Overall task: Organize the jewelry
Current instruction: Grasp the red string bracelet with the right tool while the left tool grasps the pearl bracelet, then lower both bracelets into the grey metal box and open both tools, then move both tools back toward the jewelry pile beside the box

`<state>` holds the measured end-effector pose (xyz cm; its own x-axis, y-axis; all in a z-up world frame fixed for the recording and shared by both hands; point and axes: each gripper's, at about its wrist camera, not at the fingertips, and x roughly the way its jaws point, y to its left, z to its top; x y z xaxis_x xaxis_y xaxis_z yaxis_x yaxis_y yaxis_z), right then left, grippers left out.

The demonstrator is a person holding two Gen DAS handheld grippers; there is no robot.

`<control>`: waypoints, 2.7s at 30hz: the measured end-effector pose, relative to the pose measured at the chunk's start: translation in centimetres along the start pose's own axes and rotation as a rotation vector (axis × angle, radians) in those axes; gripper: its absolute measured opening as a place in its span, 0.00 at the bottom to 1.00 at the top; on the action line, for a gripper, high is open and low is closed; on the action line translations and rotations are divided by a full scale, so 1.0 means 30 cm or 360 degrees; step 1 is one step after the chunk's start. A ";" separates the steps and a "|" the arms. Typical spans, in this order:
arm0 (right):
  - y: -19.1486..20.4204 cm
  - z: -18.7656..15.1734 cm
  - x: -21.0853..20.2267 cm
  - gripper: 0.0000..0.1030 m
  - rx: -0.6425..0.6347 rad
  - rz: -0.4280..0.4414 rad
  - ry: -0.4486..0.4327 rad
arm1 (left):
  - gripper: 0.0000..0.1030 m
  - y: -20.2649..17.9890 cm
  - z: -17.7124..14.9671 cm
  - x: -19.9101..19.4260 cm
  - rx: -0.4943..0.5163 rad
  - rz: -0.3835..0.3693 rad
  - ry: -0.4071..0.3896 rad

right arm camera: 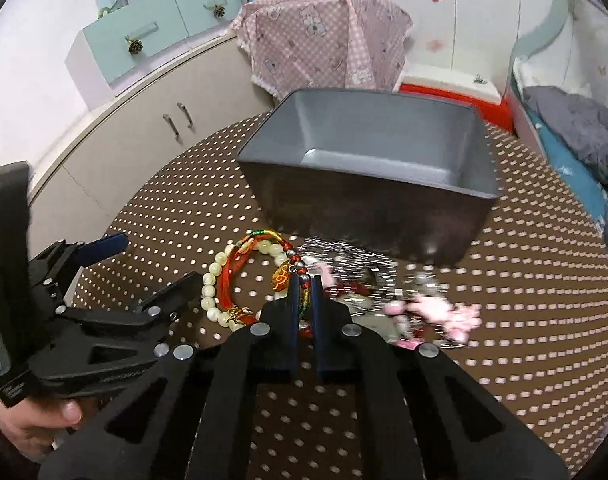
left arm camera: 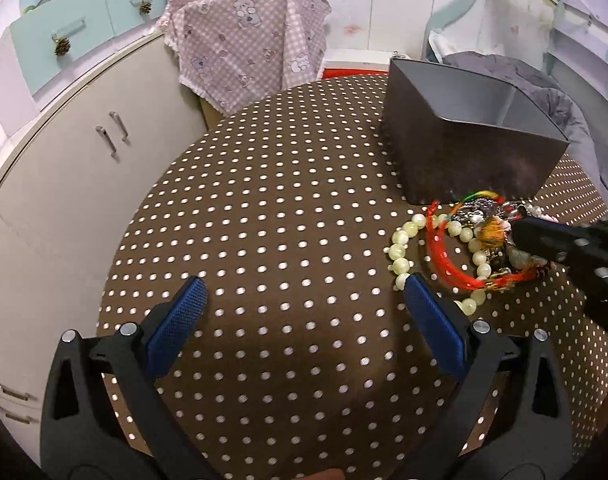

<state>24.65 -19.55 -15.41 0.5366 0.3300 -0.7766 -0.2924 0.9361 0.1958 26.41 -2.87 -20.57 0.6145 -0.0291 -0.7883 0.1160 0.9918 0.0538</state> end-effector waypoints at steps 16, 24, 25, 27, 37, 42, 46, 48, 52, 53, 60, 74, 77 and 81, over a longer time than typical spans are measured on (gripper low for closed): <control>-0.112 -0.029 -0.132 0.04 0.0097 -0.0026 -0.0139 | 0.90 -0.089 0.035 0.046 0.0089 -0.0020 0.0047; -0.104 0.011 -0.206 0.04 0.0084 -0.0010 -0.0245 | 0.09 -0.089 0.040 -0.004 0.0109 -0.0278 0.0009; -0.099 0.015 -0.216 0.04 0.0079 -0.0010 -0.0258 | 0.09 -0.075 0.043 -0.017 0.0080 -0.0321 -0.0001; -0.096 0.023 -0.239 0.04 0.0072 -0.0013 -0.0283 | 0.09 -0.052 0.056 -0.053 0.0046 -0.0347 -0.0043; -0.085 0.076 -0.349 0.04 0.0009 -0.0044 -0.0415 | 0.09 0.002 0.134 -0.249 0.0016 -0.0461 -0.0243; -0.084 0.163 -0.391 0.04 -0.0035 -0.0077 -0.0490 | 0.09 -0.017 0.233 -0.382 0.0030 -0.0567 -0.0408; -0.096 0.247 -0.372 0.04 -0.0051 -0.0081 -0.0495 | 0.09 -0.060 0.343 -0.433 0.0050 -0.0604 -0.0521; -0.103 0.282 -0.336 0.04 -0.0057 -0.0077 -0.0466 | 0.09 -0.078 0.390 -0.417 0.0048 -0.0614 -0.0522; -0.128 0.327 -0.230 0.04 -0.0047 -0.0083 -0.0362 | 0.09 -0.115 0.482 -0.308 0.0045 -0.0628 -0.0437; -0.145 0.334 -0.191 0.04 -0.0024 -0.0082 -0.0325 | 0.09 -0.116 0.493 -0.282 0.0040 -0.0632 -0.0408; -0.227 0.344 -0.084 0.19 0.0130 -0.0099 -0.0212 | 0.39 -0.117 0.512 -0.146 0.0000 -0.0528 -0.0214; -0.222 0.237 -0.327 0.92 0.0287 -0.0333 -0.0441 | 0.94 0.043 0.386 -0.368 -0.0117 -0.0322 -0.0552; -0.173 0.206 -0.403 0.92 0.0287 -0.0372 -0.0491 | 0.94 0.058 0.359 -0.413 -0.0096 -0.0287 -0.0605; -0.129 0.162 -0.484 0.92 0.0288 -0.0406 -0.0560 | 0.94 0.059 0.306 -0.473 -0.0055 -0.0275 -0.0664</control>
<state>21.83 -27.39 -1.98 0.8181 0.0786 -0.5696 0.0096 0.9886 0.1502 25.06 -1.83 -3.66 0.8511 -0.2354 -0.4693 0.2227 0.9713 -0.0834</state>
